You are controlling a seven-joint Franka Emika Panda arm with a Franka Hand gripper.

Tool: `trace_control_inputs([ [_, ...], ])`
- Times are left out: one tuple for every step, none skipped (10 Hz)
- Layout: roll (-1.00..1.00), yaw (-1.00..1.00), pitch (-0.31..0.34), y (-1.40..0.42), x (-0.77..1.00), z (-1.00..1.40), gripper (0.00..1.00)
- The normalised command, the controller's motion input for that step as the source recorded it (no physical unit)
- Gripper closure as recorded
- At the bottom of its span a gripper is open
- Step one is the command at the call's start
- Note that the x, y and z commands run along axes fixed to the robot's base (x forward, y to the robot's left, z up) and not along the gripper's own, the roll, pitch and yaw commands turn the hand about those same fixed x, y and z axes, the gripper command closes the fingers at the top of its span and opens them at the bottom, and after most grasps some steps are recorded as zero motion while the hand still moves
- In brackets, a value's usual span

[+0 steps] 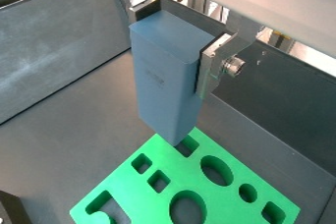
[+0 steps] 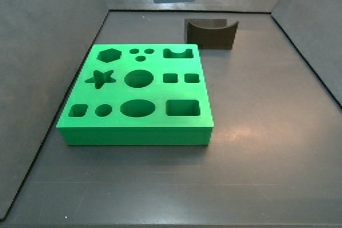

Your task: Insert the rectangle object.

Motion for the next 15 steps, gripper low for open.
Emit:
trace_control_inputs([
  [-0.1,0.0,-0.044,-0.46,0.0,-0.83,1.0],
  [-0.16,0.0,0.0,-0.33,0.23,-0.74,1.0],
  [-0.09,0.0,0.001,-0.13,0.26,-0.92,1.0],
  [0.0,-0.03,0.113,0.0,0.39,-0.95,1.0],
  [-0.08,-0.04,0.0,0.05,0.05,-0.68,1.0],
  [-0.03,-0.1,0.0,0.0,0.0,-0.7,1.0],
  [0.0,-0.21,0.0,-0.03,0.0,-0.64,1.0],
  [0.0,-0.25,0.0,-0.05,0.0,-0.55,1.0],
  [0.0,-0.23,0.0,-0.03,0.0,-0.51,1.0],
  [0.0,-0.12,0.0,0.0,0.13,-0.46,1.0],
  [-0.01,-0.03,0.0,0.0,0.28,-0.33,1.0],
  [-0.02,-0.02,0.0,0.0,0.28,-0.33,1.0],
  [-0.01,0.0,0.0,-0.01,0.23,-0.34,1.0],
  [0.0,0.0,0.0,-0.31,0.15,-0.18,1.0],
  [0.11,0.03,0.009,-0.44,0.11,-0.05,1.0],
])
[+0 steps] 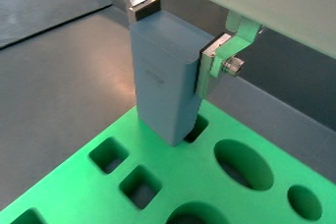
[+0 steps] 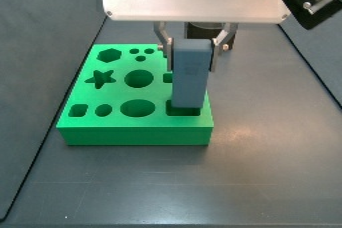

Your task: Insert the rectangle object.

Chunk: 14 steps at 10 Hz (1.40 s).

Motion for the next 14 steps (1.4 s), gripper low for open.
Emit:
trace_control_inputs([
  [0.13,0.02,0.0,-0.35,0.0,-0.11,1.0],
  [0.07,0.0,-0.017,-0.26,-0.13,-0.14,1.0],
  [0.06,0.01,-0.036,-0.15,-0.27,-0.18,1.0],
  [0.07,0.06,0.0,0.0,-0.24,-0.21,1.0],
  [0.1,0.07,0.023,0.03,0.0,-0.2,1.0],
  [0.07,0.09,0.041,0.09,0.07,-0.28,1.0],
  [0.05,0.15,0.0,0.09,0.11,-0.41,1.0],
  [0.1,0.12,0.013,0.14,0.12,-0.43,1.0],
  [0.18,0.14,0.02,0.05,0.05,-0.47,1.0],
  [0.35,0.19,0.006,-0.02,0.0,-0.56,1.0],
  [0.37,0.17,0.0,-0.09,0.0,-0.57,1.0],
  [0.22,0.03,0.019,-0.05,0.06,-0.47,1.0],
  [0.0,0.0,-0.026,-0.01,0.05,-0.19,1.0],
  [0.03,0.0,-0.114,-0.05,0.0,-0.33,1.0],
])
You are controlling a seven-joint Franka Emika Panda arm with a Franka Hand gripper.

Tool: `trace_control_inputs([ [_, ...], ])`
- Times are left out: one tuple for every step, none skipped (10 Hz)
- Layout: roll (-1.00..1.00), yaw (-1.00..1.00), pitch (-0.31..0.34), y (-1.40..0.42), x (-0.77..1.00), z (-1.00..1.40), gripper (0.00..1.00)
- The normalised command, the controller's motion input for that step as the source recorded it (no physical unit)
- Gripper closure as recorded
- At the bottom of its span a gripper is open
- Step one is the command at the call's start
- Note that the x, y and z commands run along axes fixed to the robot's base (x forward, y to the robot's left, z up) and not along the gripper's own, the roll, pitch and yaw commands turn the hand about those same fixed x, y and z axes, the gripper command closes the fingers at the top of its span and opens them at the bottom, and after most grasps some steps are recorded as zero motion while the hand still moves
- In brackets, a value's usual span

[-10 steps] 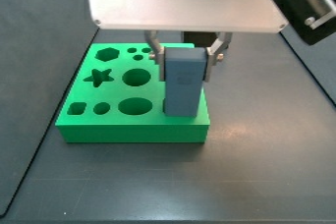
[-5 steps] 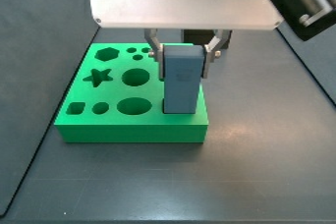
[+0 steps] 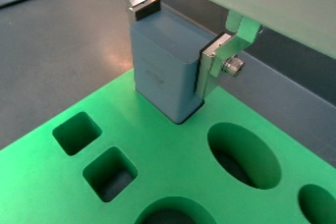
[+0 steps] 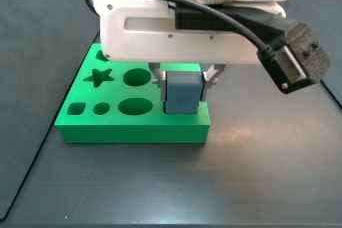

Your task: Insert the rectangle object.

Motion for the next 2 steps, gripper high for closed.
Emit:
trace_control_inputs([
  [-0.05,0.0,-0.08,0.0,0.03,-0.33,1.0],
  [-0.01,0.0,-0.019,0.0,0.0,0.0,1.0],
])
